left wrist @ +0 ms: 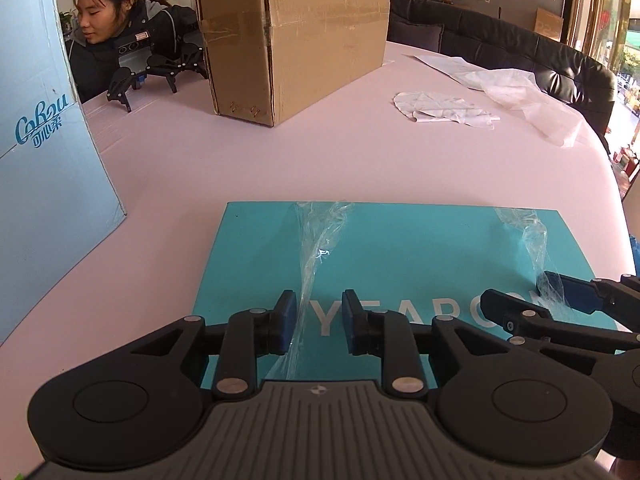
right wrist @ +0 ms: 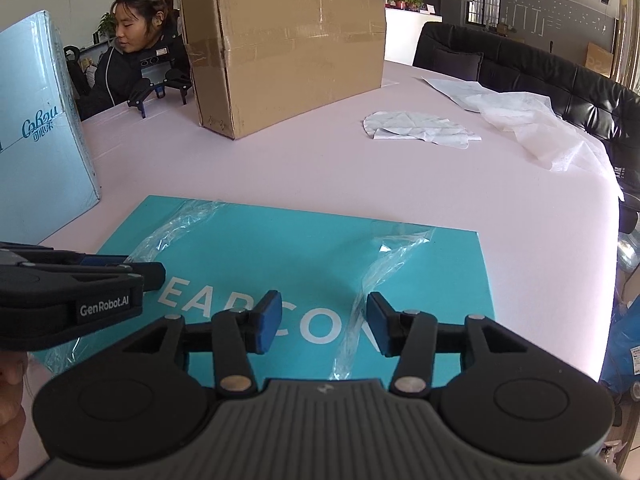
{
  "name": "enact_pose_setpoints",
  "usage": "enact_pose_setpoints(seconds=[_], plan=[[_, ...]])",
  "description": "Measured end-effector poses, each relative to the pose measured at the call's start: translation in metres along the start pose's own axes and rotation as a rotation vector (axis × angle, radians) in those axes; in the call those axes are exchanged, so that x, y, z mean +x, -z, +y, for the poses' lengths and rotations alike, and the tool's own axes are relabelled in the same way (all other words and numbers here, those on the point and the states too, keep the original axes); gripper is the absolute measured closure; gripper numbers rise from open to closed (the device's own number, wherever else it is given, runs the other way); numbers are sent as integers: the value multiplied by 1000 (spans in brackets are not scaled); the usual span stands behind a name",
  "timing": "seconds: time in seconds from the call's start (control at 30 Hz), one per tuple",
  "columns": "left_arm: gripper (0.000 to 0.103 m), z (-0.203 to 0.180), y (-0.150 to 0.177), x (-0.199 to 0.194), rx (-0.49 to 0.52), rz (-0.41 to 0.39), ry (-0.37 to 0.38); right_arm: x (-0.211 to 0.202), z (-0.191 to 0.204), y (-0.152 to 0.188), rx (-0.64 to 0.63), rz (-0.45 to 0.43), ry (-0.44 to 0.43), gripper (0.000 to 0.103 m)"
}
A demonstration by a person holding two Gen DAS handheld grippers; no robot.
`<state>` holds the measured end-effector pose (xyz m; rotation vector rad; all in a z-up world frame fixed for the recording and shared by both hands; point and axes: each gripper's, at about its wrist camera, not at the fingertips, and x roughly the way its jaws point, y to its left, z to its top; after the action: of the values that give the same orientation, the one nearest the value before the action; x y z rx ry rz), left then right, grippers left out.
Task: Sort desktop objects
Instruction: 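Close the right tool on the package edge while the left tool closes beside it, then lift and carry the teal package with both tools toward the white box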
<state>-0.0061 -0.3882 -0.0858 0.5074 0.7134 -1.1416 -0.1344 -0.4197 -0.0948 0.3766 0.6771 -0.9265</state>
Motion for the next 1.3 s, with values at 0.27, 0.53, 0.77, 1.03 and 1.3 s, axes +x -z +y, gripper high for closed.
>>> enact_pose_setpoints(seconds=[0.27,0.53,0.77,1.03,1.3], plan=[[73,0,0,0,-10,0,16,4,7,1,-53,13,-9,38],[101,9,-2,-1,-81,15,-70,4,-17,-8,88,18,-42,86],[102,8,1,-6,-101,24,-94,3,-21,-11,112,20,-81,93],[102,13,9,-19,-155,22,-118,-1,-17,-11,116,17,-110,93],[102,13,13,-34,-176,3,-148,-9,-13,-12,110,1,-139,93]])
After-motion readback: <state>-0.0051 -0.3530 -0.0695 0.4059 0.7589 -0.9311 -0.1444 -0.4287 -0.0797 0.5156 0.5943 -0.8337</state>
